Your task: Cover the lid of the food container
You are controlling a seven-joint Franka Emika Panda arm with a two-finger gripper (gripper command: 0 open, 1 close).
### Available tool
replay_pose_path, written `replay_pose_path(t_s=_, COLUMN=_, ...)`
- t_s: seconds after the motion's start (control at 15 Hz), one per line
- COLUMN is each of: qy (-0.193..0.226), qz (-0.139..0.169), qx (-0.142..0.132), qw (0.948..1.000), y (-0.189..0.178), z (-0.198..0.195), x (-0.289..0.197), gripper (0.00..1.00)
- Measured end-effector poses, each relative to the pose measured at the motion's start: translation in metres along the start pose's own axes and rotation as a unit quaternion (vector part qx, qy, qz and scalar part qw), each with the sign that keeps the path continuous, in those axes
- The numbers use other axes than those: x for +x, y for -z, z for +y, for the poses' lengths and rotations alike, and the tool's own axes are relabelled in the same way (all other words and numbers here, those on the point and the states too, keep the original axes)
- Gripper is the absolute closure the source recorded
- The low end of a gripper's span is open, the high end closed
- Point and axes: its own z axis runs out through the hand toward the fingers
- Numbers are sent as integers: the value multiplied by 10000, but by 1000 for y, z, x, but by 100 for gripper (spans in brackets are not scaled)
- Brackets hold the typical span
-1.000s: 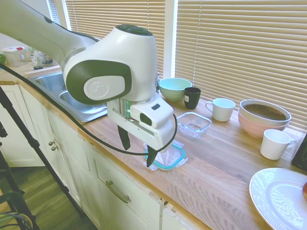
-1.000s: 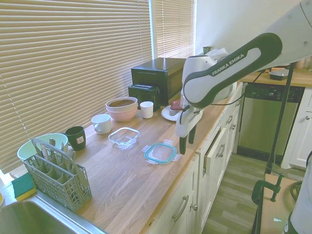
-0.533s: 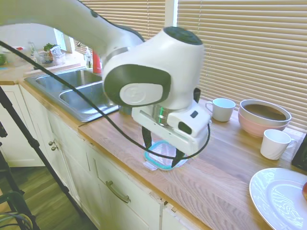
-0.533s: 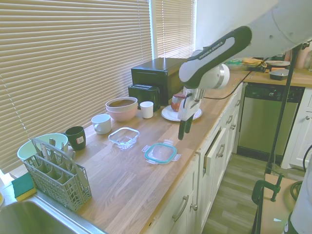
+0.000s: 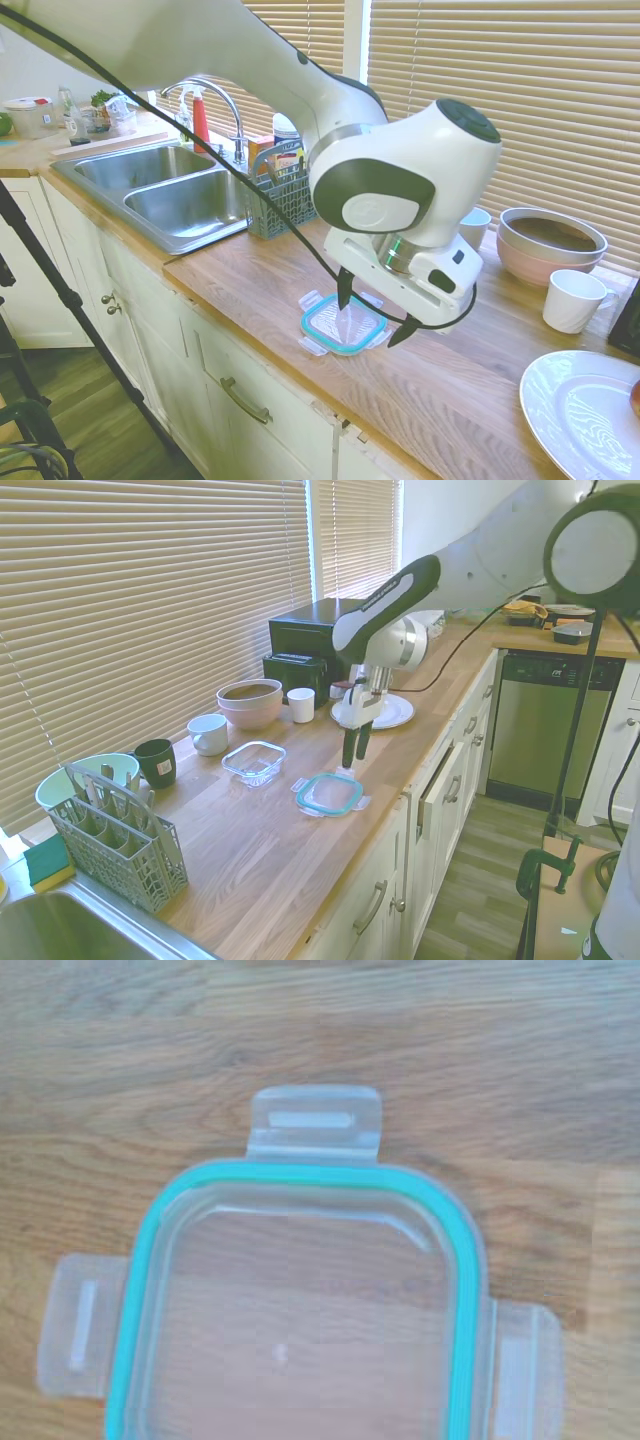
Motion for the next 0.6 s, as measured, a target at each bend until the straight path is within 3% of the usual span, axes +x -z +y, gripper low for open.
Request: replay_pose_path(t_s=0.6, qy=-29, qz=-332, qx=245, qw=9991, y=-25, z=-16, x=45, gripper=0)
